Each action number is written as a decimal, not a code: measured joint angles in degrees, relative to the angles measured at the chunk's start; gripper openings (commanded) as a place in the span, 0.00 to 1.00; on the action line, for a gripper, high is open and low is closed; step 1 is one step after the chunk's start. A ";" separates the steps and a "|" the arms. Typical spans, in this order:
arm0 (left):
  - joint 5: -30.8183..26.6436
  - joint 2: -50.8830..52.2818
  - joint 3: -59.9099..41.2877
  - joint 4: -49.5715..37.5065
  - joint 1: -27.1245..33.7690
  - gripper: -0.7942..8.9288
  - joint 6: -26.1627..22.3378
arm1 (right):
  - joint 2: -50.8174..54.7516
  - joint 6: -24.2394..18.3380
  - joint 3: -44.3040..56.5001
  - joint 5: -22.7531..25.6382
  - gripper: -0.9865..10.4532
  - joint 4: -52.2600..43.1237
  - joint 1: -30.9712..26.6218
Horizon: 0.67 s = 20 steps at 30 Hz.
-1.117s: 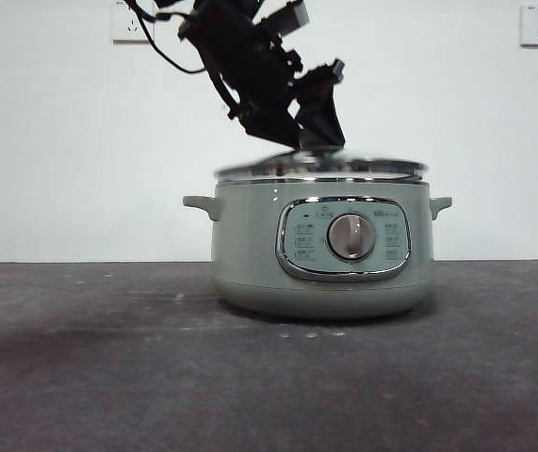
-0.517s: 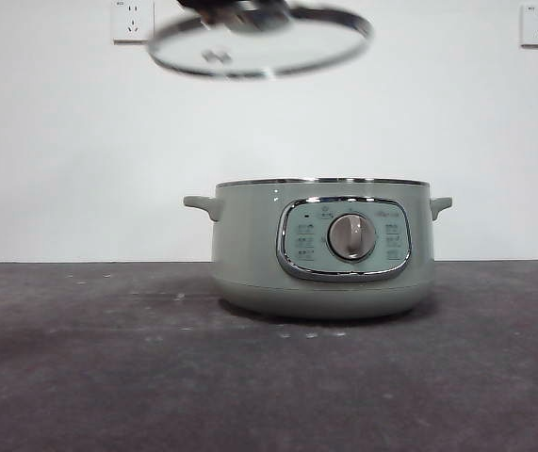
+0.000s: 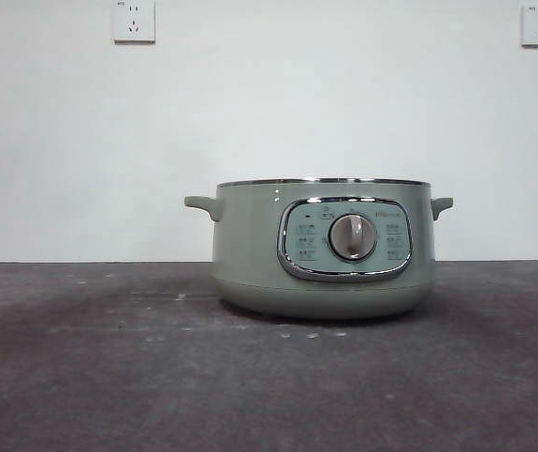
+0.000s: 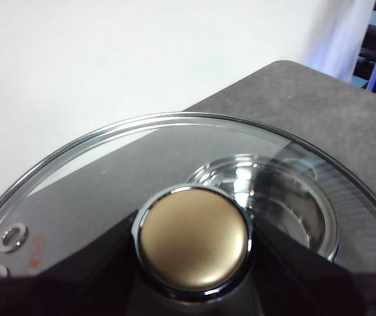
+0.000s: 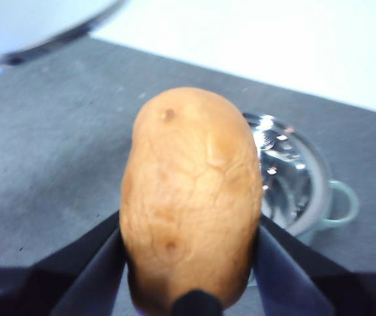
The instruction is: Pick up the potato,open the lid,put the potato in the pot,close the lid
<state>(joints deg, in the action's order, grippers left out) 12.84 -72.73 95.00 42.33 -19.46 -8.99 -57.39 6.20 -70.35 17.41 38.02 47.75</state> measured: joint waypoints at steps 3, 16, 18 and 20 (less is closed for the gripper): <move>0.11 7.15 -6.78 -0.57 1.55 0.07 0.02 | -4.61 -1.31 -0.96 -5.86 0.08 -1.31 -4.85; 0.17 31.47 -27.32 5.70 4.24 0.07 1.84 | -37.35 -5.07 -26.62 -23.26 0.08 3.98 -18.29; 0.17 33.88 -27.32 6.21 4.24 0.07 2.21 | -43.21 -5.66 -31.23 -23.30 0.08 4.96 -18.69; 0.17 36.39 -27.32 7.26 4.24 0.07 2.49 | -51.41 -6.19 -38.49 -23.26 0.08 6.49 -19.10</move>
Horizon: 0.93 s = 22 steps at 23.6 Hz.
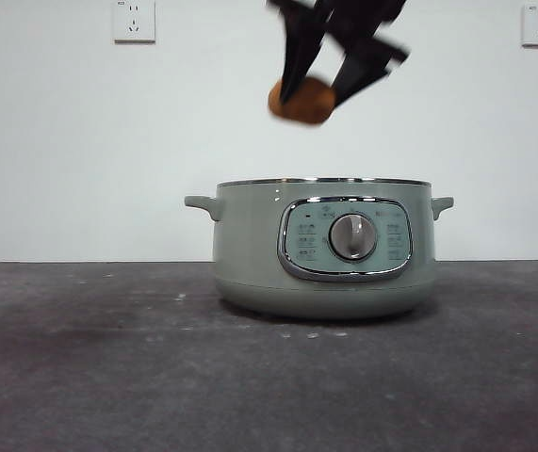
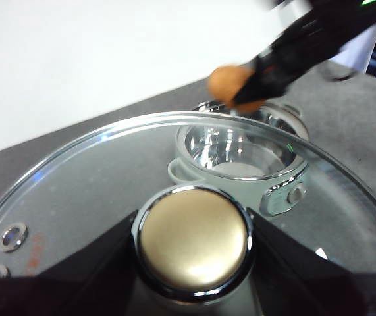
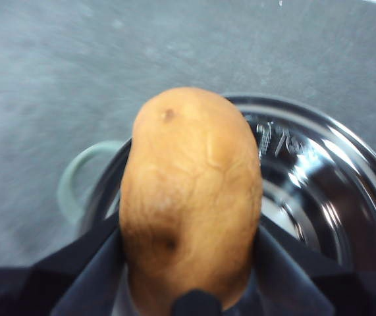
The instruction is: Pick up the potato,open the lid,put the potato in the pot,close the lid
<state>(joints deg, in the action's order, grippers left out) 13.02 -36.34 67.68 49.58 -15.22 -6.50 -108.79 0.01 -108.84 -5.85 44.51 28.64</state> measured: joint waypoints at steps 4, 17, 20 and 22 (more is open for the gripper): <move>0.07 1.09 0.02 2.56 0.00 0.07 0.11 | -12.66 -1.36 -11.37 2.45 0.08 5.81 -0.35; 0.02 -0.07 0.02 2.21 0.00 0.07 0.09 | -20.79 -4.37 -12.33 6.93 0.08 13.66 -2.71; 0.02 -0.44 0.02 1.66 0.00 0.07 0.09 | -20.79 -4.37 -12.33 6.93 0.08 14.40 -2.67; 0.00 -0.50 0.02 1.66 0.00 0.07 0.09 | -20.79 -4.37 -12.33 6.88 0.08 15.74 -2.73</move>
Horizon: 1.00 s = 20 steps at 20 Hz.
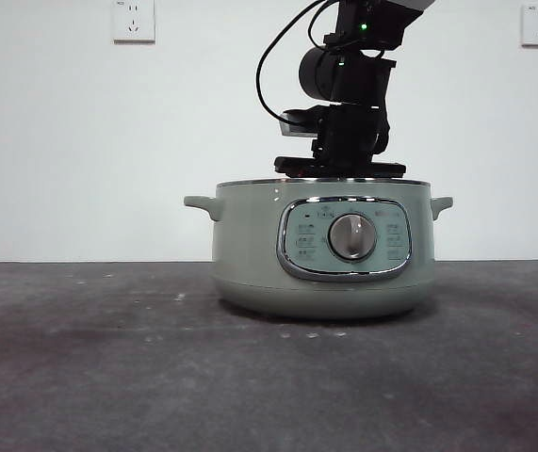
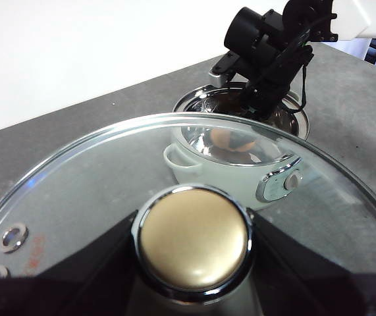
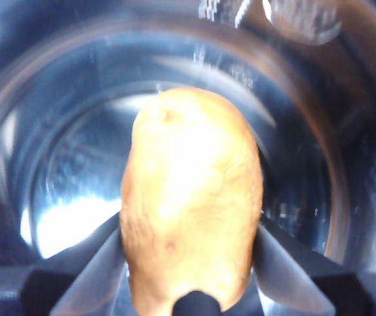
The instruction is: Pick up the potato,open the lid,put the potato in the pot,close the lid
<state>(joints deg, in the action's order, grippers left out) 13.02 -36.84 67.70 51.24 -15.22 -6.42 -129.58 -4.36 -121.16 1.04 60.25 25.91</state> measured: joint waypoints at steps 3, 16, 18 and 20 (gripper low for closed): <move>0.02 -0.02 0.00 0.02 0.00 0.07 0.00 | 0.00 0.02 0.00 -2.14 0.09 0.04 0.04; 0.02 -1.49 0.00 0.00 0.00 0.07 0.00 | 0.00 2.16 0.00 -2.54 0.57 1.01 0.07; 0.02 -2.43 0.00 -0.28 0.00 0.07 0.00 | 0.98 2.23 0.00 -2.51 0.57 1.03 0.07; 0.02 -2.47 0.00 -1.66 0.00 0.07 0.00 | 5.73 2.23 0.00 -2.54 0.57 1.44 0.07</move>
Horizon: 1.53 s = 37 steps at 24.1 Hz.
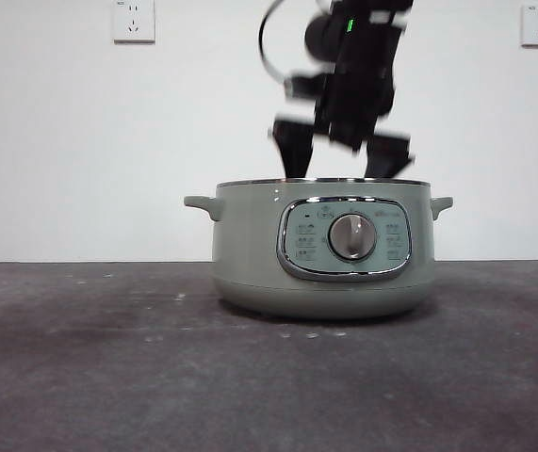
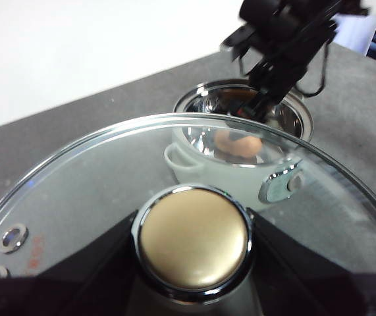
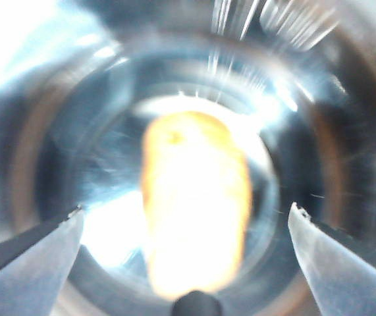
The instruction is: Pick up the potato,open the lid,put the potato in the pot,close the lid
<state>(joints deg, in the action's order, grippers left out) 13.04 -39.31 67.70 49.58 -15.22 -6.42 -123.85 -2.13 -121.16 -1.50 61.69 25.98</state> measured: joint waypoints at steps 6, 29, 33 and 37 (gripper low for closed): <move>2.99 -9.81 0.00 -10.73 -2.14 0.07 0.00 | 22.73 -0.02 -0.02 0.00 0.55 7.23 0.04; 2.86 -64.96 26.36 -35.08 -14.80 0.07 -1.07 | 58.99 0.90 0.85 -1.44 0.55 15.91 0.17; 2.78 -67.91 26.36 -36.98 -15.47 0.07 -1.05 | 62.99 1.84 3.98 -1.44 0.55 15.91 0.17; 2.36 -69.64 26.36 -39.50 -16.20 0.07 -1.07 | 67.25 3.23 8.83 -1.46 0.55 15.91 0.17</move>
<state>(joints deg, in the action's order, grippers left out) 15.40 -108.95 94.06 10.09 -31.42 -7.49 -56.60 1.10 -112.33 -2.96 77.60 26.15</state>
